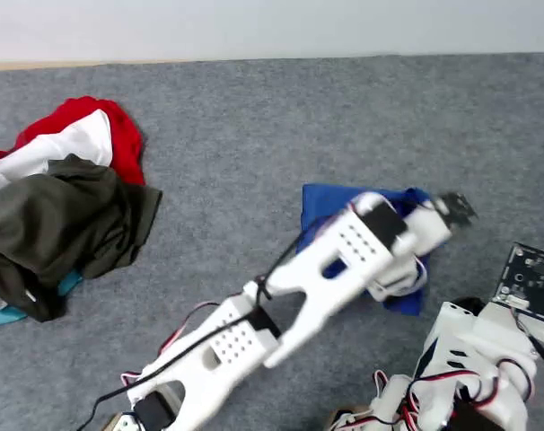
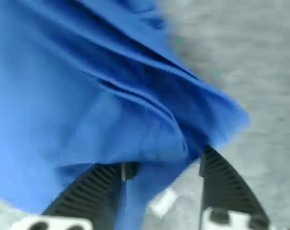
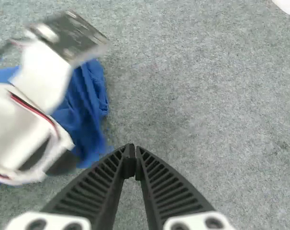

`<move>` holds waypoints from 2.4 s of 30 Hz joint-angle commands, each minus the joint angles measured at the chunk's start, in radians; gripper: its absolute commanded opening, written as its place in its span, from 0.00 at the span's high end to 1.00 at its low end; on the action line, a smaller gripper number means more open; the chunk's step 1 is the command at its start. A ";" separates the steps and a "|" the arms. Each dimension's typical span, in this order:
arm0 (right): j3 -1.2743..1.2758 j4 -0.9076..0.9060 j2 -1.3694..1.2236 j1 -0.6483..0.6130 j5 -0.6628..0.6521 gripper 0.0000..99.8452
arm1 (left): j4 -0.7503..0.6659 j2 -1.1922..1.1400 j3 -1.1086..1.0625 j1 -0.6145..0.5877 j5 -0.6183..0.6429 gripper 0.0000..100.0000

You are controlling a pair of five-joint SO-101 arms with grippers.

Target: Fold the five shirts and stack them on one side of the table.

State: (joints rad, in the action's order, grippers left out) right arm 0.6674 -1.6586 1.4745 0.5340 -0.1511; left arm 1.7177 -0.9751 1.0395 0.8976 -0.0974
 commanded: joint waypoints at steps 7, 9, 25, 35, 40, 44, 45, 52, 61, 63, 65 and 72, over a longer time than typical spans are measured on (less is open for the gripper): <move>-0.006 0.013 0.004 0.012 0.002 0.99 | 0.037 0.106 0.094 0.011 0.018 0.79; -0.006 0.013 0.004 0.012 0.002 0.99 | 0.037 0.143 0.090 -0.005 0.018 0.79; -0.044 0.022 -0.214 0.004 -0.009 0.99 | 0.040 0.468 0.059 -0.327 0.069 1.00; -0.307 0.021 -0.664 -0.242 -0.068 0.99 | 0.038 0.980 -0.544 -0.583 0.068 0.99; -0.431 0.093 -0.889 -0.390 -0.061 0.99 | 0.037 1.214 -0.771 -0.760 0.068 0.99; -0.502 0.186 -1.066 -0.470 -0.061 0.99 | 0.037 1.338 -0.912 -0.882 0.063 0.99; -0.512 0.211 -1.109 -0.483 -0.061 0.99 | 0.037 1.363 -0.943 -0.910 0.061 0.99; -0.522 0.397 -1.382 -0.455 -0.064 0.99 | 0.035 1.432 -1.067 -1.054 0.060 0.99; -0.526 0.680 -1.650 -0.240 -0.180 0.99 | 0.035 1.436 -1.109 -1.194 0.060 0.99; -0.562 0.674 -1.658 -0.205 -0.190 0.99 | 0.035 1.436 -1.109 -1.224 0.060 0.99; -0.614 0.634 -1.658 -0.180 -0.189 0.99 | 0.035 1.436 -1.109 -1.254 0.060 0.99; -0.856 0.282 -1.629 -0.292 -0.180 0.99 | 0.035 1.435 -1.109 -1.280 0.060 0.99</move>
State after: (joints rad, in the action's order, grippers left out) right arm -0.0706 -1.2536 -0.1964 0.3115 -0.3261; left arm 1.7346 0.4289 -0.0713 -0.3744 -0.0361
